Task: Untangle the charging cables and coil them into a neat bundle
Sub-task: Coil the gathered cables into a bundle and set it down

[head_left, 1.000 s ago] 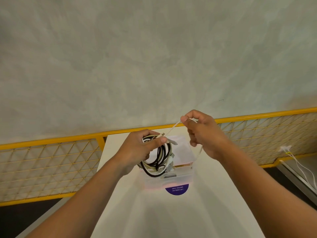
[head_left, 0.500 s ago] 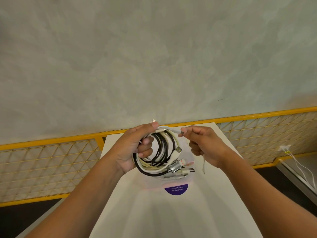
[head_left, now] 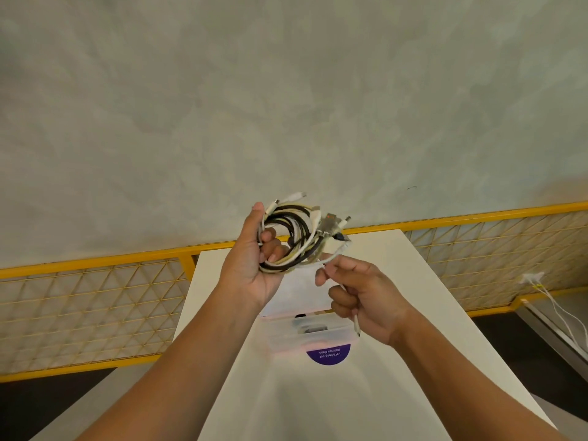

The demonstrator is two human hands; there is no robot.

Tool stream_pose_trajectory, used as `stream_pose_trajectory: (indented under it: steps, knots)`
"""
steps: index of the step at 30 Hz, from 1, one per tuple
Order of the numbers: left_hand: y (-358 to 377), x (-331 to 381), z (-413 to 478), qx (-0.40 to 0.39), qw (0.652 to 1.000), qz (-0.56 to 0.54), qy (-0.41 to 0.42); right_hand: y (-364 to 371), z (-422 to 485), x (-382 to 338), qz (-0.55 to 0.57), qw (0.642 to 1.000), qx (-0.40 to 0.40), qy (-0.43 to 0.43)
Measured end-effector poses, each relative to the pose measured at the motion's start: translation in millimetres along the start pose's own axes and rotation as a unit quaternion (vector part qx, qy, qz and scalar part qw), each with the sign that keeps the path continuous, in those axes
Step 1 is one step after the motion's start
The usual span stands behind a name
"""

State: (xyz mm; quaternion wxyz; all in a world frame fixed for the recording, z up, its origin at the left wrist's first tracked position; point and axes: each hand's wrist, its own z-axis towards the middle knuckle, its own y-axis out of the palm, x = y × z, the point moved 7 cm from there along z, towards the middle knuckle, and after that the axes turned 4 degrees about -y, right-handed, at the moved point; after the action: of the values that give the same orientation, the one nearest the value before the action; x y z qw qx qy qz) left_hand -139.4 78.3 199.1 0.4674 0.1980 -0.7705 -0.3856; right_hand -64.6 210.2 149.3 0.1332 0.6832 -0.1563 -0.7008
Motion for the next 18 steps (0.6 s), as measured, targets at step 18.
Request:
stream_pose_trajectory:
  steps: [18]
  knots:
    - [-8.2,-8.7,-5.6,0.045,0.977,0.178,0.111,28.6,16.7,-23.1,-0.275,0.949,0.136,-0.072]
